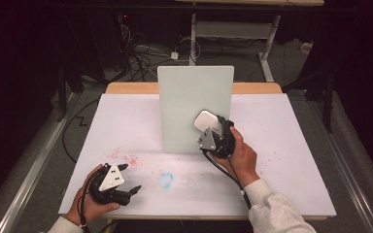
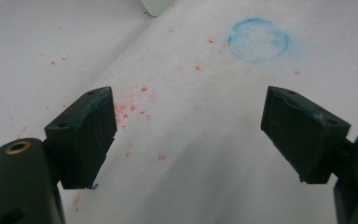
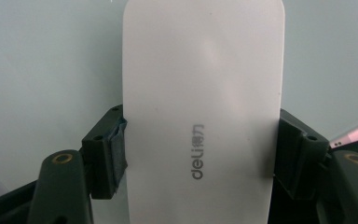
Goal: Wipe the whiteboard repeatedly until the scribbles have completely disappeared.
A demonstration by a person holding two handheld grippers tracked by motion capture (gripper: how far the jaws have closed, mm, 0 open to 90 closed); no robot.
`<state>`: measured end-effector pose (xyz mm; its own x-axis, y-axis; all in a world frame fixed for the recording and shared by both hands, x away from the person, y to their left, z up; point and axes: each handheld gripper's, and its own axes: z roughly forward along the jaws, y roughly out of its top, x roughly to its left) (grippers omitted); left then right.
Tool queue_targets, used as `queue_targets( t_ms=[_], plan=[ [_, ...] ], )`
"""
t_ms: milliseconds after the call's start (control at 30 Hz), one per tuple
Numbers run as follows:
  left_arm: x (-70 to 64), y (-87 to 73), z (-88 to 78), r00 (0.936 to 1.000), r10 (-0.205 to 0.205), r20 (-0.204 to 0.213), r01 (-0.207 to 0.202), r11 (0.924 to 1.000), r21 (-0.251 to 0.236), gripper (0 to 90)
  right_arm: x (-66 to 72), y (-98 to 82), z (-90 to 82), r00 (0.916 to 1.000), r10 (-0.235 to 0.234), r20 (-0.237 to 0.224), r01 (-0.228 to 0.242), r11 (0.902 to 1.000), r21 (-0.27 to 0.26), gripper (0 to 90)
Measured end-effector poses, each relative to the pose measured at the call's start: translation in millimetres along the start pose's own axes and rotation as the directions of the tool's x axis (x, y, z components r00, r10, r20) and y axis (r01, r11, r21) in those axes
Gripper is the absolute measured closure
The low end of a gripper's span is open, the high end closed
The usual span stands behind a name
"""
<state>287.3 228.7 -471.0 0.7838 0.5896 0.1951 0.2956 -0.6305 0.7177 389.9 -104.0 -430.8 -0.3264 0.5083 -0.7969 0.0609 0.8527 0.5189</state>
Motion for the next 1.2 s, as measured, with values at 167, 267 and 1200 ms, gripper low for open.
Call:
queue_targets(
  t_ms=[167, 267, 1200],
  plan=[
    [-0.3, 0.7, 0.7, 1.0, 0.006, 0.003, -0.006, 1.0, 0.002, 17.7, 16.0, 12.4, 3.0, 0.9994, -0.005, -0.034, 0.004, 0.9997, -0.022, 30.6],
    [0.0, -0.2, 0.2, 1.0, 0.001, 0.003, -0.001, 1.0, -0.001, 17.8, 29.3, 16.5, 4.1, 0.9977, -0.04, -0.054, 0.038, 0.9989, -0.026, 30.7],
    [-0.1, -2.0, -5.3, 1.0, -0.003, -0.008, 0.002, 0.9999, -0.012, 17.7, -27.0, -40.3, -6.0, 0.9965, 0.083, -0.002, -0.083, 0.9947, 0.061, 30.7]
  ],
)
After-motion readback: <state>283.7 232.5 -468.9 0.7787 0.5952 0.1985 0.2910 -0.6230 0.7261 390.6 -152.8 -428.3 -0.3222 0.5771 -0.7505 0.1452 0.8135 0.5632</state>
